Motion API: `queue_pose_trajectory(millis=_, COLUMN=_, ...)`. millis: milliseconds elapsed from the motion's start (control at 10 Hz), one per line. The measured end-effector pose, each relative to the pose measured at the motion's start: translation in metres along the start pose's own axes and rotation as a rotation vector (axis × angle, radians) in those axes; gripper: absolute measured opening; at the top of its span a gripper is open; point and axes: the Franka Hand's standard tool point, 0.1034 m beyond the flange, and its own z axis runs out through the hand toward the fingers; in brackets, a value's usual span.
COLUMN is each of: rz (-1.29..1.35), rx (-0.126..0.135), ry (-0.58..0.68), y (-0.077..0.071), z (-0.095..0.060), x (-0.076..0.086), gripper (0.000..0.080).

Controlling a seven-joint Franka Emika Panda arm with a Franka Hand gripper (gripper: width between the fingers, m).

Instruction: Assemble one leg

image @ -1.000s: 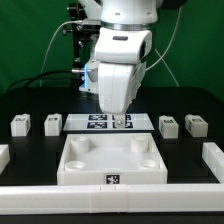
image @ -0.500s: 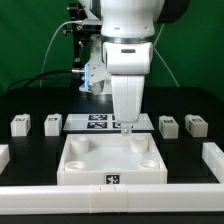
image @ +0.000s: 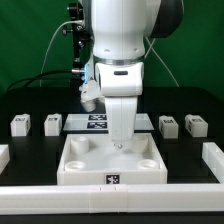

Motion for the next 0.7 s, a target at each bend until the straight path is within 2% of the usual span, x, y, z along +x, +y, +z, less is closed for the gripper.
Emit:
queue_pose_trajectory(millis=100, rz=0.006, rx=0.0, ry=0.0, y=-0.0001, z=-0.0002, x=0.0004, gripper=0.065)
queue_pose_trajectory(millis=300, rz=0.012, rx=0.001, ry=0.0, y=-0.0004, z=0.0004, x=0.0002, gripper=0.0391)
queue_pose_trajectory(millis=400, rz=0.013, rx=0.002, ry=0.0, y=-0.0005, z=0.0005, x=0.0001, gripper=0.0391)
queue_pose_trajectory(millis=500, rz=0.013, rx=0.002, ry=0.0, y=-0.0006, z=0.0008, x=0.0001, gripper=0.0208)
queue_pose_trajectory(millis=600, rz=0.013, rx=0.002, ry=0.0, y=-0.0006, z=0.0009, x=0.0001, gripper=0.0076)
queue_pose_trajectory(millis=700, rz=0.013, rx=0.001, ry=0.0, y=-0.0002, z=0.0006, x=0.0, gripper=0.0076)
